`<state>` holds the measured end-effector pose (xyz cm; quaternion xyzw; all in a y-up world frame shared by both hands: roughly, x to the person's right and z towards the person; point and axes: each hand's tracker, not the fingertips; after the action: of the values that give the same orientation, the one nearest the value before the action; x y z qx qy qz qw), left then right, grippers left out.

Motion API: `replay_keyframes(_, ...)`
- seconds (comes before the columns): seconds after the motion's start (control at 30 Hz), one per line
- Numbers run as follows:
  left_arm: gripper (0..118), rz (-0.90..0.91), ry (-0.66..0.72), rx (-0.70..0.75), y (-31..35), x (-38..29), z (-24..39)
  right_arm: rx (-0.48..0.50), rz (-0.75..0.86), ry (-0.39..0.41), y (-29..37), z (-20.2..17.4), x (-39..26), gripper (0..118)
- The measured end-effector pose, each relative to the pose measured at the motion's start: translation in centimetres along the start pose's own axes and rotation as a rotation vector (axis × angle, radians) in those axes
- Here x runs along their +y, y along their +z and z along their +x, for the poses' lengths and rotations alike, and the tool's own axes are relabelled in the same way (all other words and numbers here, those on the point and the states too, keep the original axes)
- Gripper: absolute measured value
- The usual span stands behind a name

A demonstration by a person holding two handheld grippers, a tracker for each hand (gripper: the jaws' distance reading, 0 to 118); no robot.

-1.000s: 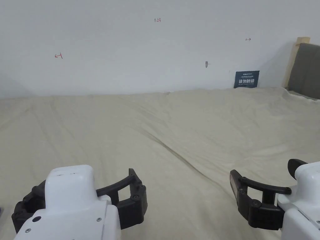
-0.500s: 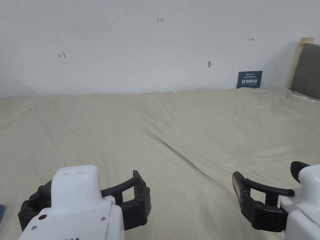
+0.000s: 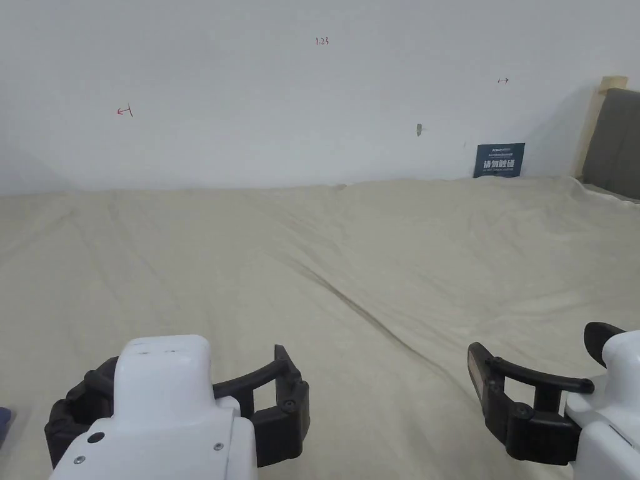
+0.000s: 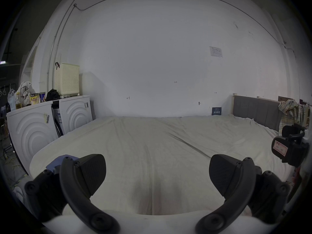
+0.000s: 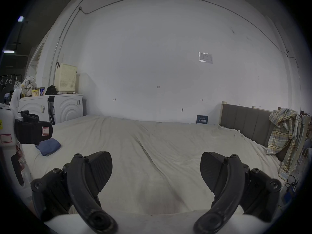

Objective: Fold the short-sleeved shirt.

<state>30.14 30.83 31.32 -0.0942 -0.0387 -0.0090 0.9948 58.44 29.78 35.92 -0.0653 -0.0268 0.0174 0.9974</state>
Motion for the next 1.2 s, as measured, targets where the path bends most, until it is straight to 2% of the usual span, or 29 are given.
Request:
replay_keyframes(0.4,118,-0.054,0.104,-0.027,-0.4,0.3,-1.0,0.006,-0.009,-0.014,0.0,0.0,0.0,107)
replay_keyframes(0.43,118,-0.056,0.127,0.012,-0.3,0.2,-1.1,0.006,-0.01,-0.014,0.0,0.0,0.0,107)
replay_keyframes(0.47,118,0.005,0.135,0.017,-0.1,0.2,-1.2,0.005,-0.011,-0.013,0.0,0.0,0.1,107)
replay_keyframes(0.67,118,-0.055,0.101,0.075,-0.6,0.5,-1.1,0.006,-0.005,0.0,0.1,0.1,0.3,107)
replay_keyframes(1.03,118,-0.064,0.067,0.087,-0.9,0.5,-0.8,0.01,0.001,0.009,0.0,-0.1,0.5,107)
replay_keyframes(1.2,118,-0.06,0.119,0.064,-0.6,0.7,-1.1,0.011,-0.003,0.005,-0.1,-0.2,0.4,107)
